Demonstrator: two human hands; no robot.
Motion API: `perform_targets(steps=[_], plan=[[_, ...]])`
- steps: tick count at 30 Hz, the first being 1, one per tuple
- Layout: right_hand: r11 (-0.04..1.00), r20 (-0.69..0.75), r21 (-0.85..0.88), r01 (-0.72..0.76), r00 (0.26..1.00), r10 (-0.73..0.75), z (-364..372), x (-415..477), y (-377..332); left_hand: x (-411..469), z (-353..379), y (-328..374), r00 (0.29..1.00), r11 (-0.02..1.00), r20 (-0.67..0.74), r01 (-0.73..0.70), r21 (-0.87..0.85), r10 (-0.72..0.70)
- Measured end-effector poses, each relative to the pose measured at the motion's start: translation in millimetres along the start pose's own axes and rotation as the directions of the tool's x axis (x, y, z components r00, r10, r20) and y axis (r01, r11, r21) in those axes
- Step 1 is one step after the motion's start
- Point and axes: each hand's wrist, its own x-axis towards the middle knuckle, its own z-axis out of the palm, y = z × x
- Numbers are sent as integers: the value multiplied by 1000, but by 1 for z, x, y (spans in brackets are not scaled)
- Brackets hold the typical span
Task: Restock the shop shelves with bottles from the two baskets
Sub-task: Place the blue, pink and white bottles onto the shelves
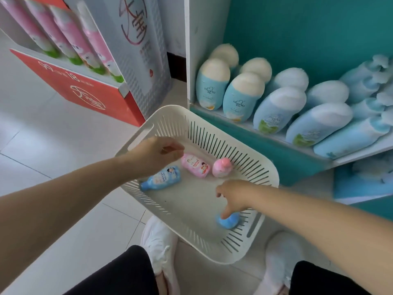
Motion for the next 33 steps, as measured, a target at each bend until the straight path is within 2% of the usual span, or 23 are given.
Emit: perform_targets(steps=[4, 8, 12, 16, 20, 24, 29, 33], plan=[[992, 36, -118, 39, 999, -35, 24, 14, 1, 4, 15, -3, 999, 1000, 23, -23, -12, 23], [961, 10, -250, 114, 993, -115, 40, 17, 6, 4, 25, -8, 998, 1000, 65, -2, -13, 3], [959, -68, -260, 111, 989, -133, 42, 16, 6, 0, 28, -10, 997, 1000, 82, 6, 2, -6], [999, -201, -38, 37, 979, -44, 21, 13, 12, -2, 26, -6, 997, 1000, 76, 20, -2, -20], [972, -297, 212, 99, 954, -33, -7, 3, 18, -3, 29, -3, 997, 1000, 69, 23, -15, -22], [937, -458, 273, 219, 886, -73, -35, -8, 11, -1, 32, -6, 996, 999, 78, 40, -20, -39], [871, -587, 327, 367, 801, -118, -64, -20, 0, 5, 37, -14, 991, 999, 134, -27, 40, 21], [801, -677, 380, 463, 729, -100, -84, -31, -7, 9, 42, -19, 991, 993, 125, -70, 91, 58]])
